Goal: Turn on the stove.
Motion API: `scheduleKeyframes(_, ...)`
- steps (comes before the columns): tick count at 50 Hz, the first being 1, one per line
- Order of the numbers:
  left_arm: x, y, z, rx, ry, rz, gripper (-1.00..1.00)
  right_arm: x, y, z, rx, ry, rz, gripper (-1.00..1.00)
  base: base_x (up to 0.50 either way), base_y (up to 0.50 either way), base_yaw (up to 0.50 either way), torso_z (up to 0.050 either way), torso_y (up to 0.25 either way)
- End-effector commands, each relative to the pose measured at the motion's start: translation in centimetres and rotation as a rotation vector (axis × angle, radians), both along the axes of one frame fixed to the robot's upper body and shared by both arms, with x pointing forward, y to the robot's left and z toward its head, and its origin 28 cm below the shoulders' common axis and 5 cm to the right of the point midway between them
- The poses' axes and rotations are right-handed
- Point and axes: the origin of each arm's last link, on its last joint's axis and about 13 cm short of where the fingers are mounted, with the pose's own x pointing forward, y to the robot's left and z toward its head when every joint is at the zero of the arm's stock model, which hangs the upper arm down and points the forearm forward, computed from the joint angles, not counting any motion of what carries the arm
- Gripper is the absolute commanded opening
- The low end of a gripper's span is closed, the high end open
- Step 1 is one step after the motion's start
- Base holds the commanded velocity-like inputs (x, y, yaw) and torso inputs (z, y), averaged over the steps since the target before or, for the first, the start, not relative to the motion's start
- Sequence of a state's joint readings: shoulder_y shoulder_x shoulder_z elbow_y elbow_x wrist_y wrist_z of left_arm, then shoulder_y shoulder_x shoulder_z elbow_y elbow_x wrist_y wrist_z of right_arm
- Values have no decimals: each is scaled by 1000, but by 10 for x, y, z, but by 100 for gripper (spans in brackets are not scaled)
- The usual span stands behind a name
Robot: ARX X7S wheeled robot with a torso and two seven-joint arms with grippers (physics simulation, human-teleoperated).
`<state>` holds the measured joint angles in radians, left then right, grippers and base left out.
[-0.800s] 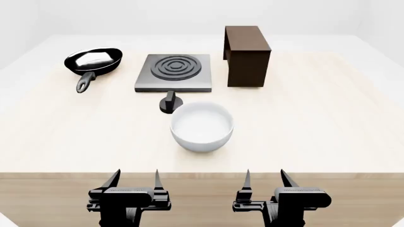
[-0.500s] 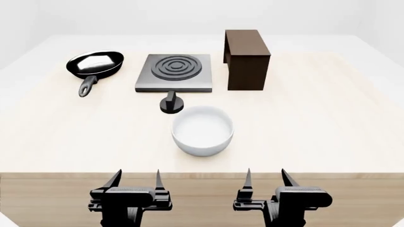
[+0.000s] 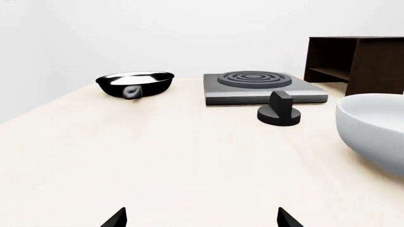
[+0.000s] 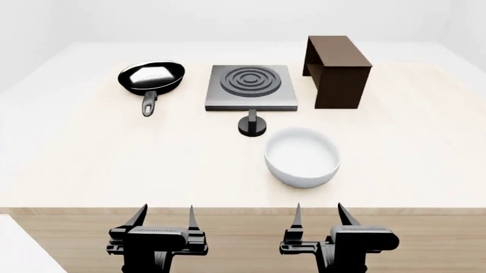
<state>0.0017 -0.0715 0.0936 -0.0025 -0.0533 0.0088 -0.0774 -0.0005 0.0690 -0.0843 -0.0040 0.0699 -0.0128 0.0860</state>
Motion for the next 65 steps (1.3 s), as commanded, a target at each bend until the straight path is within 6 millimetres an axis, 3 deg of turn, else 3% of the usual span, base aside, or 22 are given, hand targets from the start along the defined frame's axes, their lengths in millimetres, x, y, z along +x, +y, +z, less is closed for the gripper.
scheduleKeyframes(1, 0, 0, 0, 4, -1, -1, 100, 0, 1, 0, -1, -3, 4, 100, 0, 449, 0, 0, 0)
scheduleKeyframes(52, -1, -1, -1, 10, -2, -9, 100, -2, 2, 1, 5, -7, 18, 100, 0, 448, 0, 0, 0)
scheduleKeyframes(65, -1, -1, -1, 9, -3, -10, 100, -1, 2, 3, 15, -19, 16, 100, 35, 31, 0, 0, 0)
